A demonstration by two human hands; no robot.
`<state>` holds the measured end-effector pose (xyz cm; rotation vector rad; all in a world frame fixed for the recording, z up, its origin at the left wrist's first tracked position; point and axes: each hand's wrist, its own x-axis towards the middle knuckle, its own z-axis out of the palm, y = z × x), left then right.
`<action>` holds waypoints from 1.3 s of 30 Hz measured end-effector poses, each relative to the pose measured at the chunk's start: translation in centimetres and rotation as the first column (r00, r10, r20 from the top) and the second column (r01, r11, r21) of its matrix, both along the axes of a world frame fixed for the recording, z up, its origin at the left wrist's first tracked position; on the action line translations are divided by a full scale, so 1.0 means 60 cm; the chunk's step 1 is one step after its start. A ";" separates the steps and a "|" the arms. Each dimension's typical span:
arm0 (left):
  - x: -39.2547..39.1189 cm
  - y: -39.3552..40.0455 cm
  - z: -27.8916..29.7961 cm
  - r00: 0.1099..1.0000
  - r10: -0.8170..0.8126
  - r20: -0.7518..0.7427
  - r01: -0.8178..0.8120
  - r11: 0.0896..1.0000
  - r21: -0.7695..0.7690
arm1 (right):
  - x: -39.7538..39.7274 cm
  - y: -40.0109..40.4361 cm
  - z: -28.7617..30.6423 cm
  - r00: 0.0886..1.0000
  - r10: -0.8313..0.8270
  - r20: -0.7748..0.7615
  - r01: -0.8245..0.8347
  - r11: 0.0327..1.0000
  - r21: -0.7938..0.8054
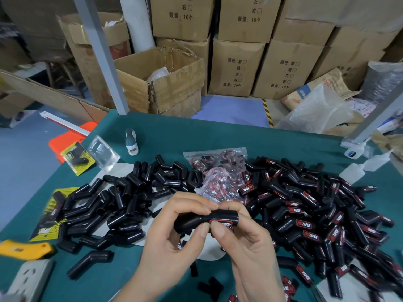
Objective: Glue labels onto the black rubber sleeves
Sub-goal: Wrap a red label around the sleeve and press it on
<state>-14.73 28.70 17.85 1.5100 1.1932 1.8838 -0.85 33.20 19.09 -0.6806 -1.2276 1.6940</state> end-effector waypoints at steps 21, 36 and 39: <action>0.000 0.006 -0.006 0.989 0.120 -0.092 -0.113 0.991 0.075 | 0.001 0.013 -0.023 0.983 -0.055 0.178 0.030 0.990 0.141; -0.002 0.005 -0.011 0.998 0.054 -0.024 -0.053 0.998 0.038 | 0.002 0.012 -0.020 0.984 -0.054 0.168 0.030 0.990 0.141; -0.004 0.005 -0.009 0.999 0.044 -0.022 -0.043 0.998 0.038 | 0.002 0.012 -0.021 0.982 -0.054 0.181 0.030 0.991 0.131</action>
